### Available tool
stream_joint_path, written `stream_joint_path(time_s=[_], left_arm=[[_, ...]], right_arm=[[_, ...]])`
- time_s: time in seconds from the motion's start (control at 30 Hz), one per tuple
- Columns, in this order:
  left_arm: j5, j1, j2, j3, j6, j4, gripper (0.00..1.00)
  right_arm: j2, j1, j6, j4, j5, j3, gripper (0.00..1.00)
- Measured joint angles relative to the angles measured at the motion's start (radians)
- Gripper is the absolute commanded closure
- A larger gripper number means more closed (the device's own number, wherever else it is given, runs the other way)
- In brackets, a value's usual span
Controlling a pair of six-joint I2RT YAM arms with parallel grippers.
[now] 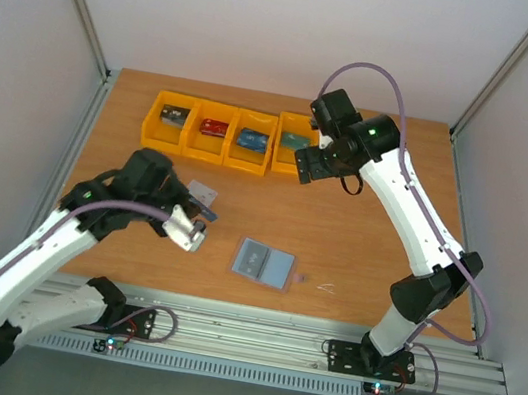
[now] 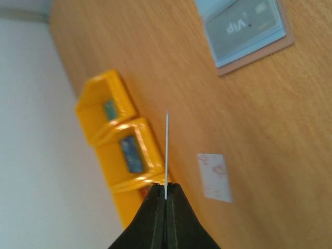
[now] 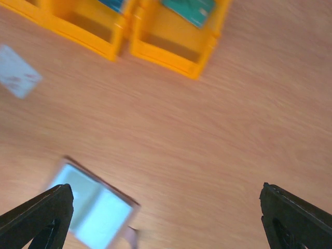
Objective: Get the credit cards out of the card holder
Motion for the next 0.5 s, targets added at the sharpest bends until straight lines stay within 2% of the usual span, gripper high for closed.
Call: stream_joint_path(time_s=[0.2, 0.37, 0.5], left_arm=[[-0.031, 0.002, 0.301, 0.090, -0.145, 0.037, 1.00], [-0.016, 0.045, 0.558, 0.226, -0.166, 0.146, 1.00], [0.000, 0.101, 0.780, 0.412, -0.164, 0.190, 1.00]], right_arm=[[-0.011, -0.121, -0.016, -0.012, 0.031, -0.164, 0.02], [-0.047, -0.242, -0.029, 0.032, 0.000, -0.304, 0.01], [-0.045, -0.353, -0.048, 0.064, -0.060, -0.328, 0.02]])
